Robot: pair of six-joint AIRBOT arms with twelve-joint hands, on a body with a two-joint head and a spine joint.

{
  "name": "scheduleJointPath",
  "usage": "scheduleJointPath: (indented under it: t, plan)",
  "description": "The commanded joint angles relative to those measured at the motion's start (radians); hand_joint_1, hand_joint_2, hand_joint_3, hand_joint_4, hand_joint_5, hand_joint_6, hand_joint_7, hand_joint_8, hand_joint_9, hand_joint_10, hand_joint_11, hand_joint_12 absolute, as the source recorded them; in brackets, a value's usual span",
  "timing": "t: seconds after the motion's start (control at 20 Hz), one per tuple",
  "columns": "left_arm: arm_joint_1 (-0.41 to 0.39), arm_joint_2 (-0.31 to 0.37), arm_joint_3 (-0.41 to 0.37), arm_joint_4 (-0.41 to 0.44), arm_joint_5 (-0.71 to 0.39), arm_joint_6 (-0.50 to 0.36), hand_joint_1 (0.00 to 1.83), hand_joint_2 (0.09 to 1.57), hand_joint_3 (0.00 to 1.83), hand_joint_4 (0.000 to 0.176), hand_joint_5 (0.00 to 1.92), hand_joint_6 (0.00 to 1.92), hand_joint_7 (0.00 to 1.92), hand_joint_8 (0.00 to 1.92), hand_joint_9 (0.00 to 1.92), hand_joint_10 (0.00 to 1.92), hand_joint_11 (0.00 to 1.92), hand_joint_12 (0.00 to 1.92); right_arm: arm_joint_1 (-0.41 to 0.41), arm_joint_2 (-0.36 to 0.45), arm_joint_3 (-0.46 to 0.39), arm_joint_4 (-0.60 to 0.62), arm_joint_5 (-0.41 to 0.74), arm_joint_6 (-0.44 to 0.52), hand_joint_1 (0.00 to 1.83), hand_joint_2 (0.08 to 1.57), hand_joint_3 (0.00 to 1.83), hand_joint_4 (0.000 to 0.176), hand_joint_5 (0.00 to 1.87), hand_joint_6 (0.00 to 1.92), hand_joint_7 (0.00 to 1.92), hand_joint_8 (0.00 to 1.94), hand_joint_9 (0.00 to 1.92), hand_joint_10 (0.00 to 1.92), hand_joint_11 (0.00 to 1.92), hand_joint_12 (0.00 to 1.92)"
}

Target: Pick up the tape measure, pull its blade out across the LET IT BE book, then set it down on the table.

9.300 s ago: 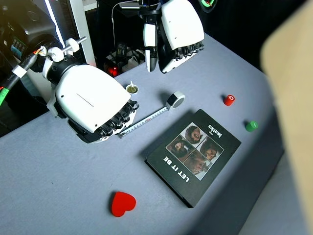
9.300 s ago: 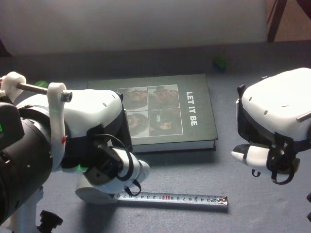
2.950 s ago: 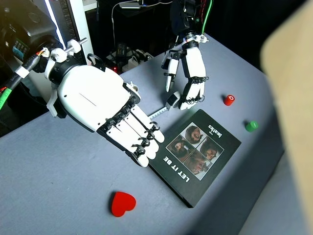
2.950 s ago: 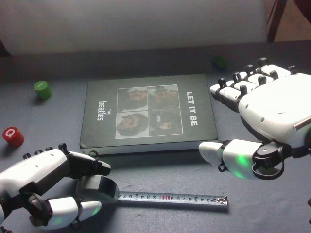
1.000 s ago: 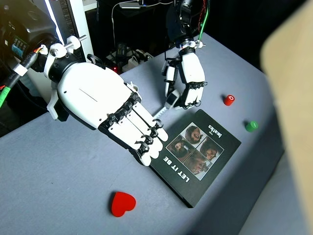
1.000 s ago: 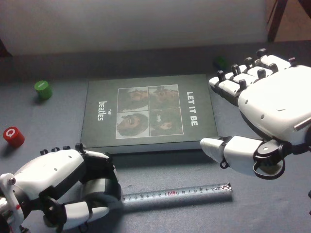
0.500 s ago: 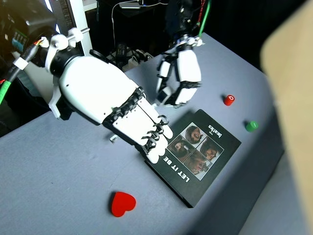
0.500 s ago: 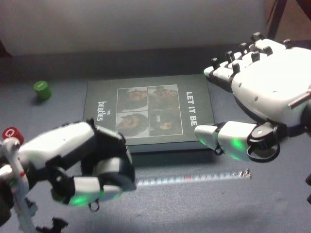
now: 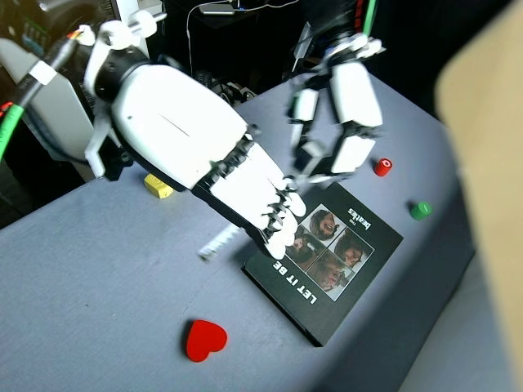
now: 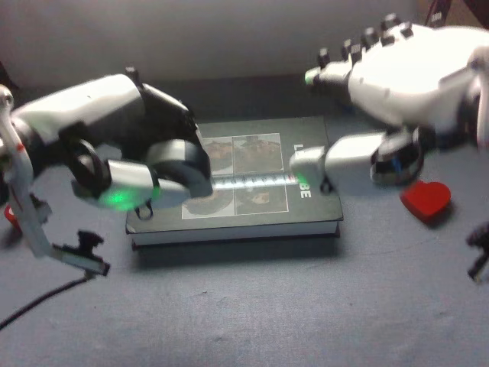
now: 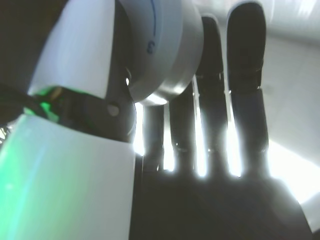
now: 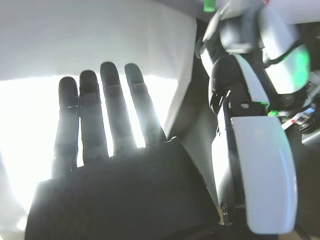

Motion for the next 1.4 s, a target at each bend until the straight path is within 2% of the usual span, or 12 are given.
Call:
scheduleJointPath:
  t: [0.0,0.1,0.2,0.25,0.4,0.7,0.9,1.2,1.35]
  plan:
    - [-0.019,0.001,0.006,0.012,-0.034,-0.002,1.37,1.14,0.00,0.000,0.86,0.94,0.97,1.05,0.86,1.36,0.83,1.23,0.029,0.000,0.013,-0.060,-0.023,-0.003,0.32,1.13,0.00,0.000,0.22,0.00,0.27,0.01,0.21,0.01,0.00,0.64]
    - [-0.027,0.006,0.026,0.012,-0.014,-0.011,1.37,1.14,0.00,0.000,0.86,0.94,0.97,1.05,0.86,1.36,0.82,1.23,0.061,-0.008,0.048,-0.054,-0.050,-0.005,0.58,1.07,0.00,0.000,0.33,0.01,0.37,0.00,0.31,0.01,0.02,0.77]
    - [-0.027,0.021,0.032,0.012,0.003,-0.009,1.37,1.14,0.00,0.000,0.84,0.94,0.96,1.06,0.85,1.37,0.83,1.23,0.079,-0.013,0.069,-0.054,-0.077,-0.029,0.80,1.03,0.00,0.000,0.46,0.01,0.51,0.01,0.46,0.02,0.15,0.82]
    - [-0.027,0.024,0.034,0.012,0.008,-0.012,1.37,1.14,0.00,0.000,0.85,0.93,0.97,1.07,0.84,1.38,0.83,1.24,0.085,-0.016,0.075,-0.045,-0.080,-0.044,0.84,1.03,0.00,0.000,0.51,0.01,0.56,0.00,0.52,0.01,0.22,0.82]
    - [-0.038,0.036,0.042,0.009,-0.005,-0.033,1.37,1.14,0.00,0.000,0.85,0.92,0.97,1.07,0.84,1.38,0.83,1.24,0.133,-0.043,0.132,0.137,-0.108,-0.131,0.94,1.07,0.00,0.000,0.61,0.01,0.65,0.00,0.60,0.01,0.28,0.79]
    - [-0.047,0.042,0.061,-0.024,0.003,-0.028,1.37,1.15,0.00,0.000,0.84,0.94,0.96,1.08,0.84,1.38,0.82,1.28,0.132,-0.107,0.173,0.152,-0.112,-0.178,0.99,1.10,0.00,0.000,0.74,0.03,0.78,0.02,0.73,0.03,0.38,0.81]
    - [-0.061,0.035,0.083,-0.024,0.011,-0.033,1.37,1.15,0.00,0.000,0.83,0.94,0.95,1.09,0.84,1.39,0.84,1.26,0.115,-0.158,0.254,0.147,-0.122,-0.183,1.00,1.10,0.00,0.000,0.78,0.02,0.82,0.02,0.79,0.03,0.41,0.84]
    - [-0.074,0.030,0.101,-0.024,0.021,-0.046,1.37,1.16,0.00,0.000,0.81,0.97,0.95,1.11,0.82,1.41,0.81,1.27,0.077,-0.195,0.333,0.148,-0.139,-0.185,1.00,1.10,0.00,0.000,0.81,0.01,0.85,0.00,0.81,0.02,0.43,0.83]
    - [-0.079,0.026,0.102,-0.024,0.021,-0.049,1.37,1.15,0.00,0.000,0.85,0.92,0.96,1.10,0.83,1.40,0.83,1.26,0.072,-0.214,0.374,0.147,-0.158,-0.185,1.01,1.11,0.00,0.000,0.81,0.01,0.85,0.01,0.81,0.01,0.43,0.83]
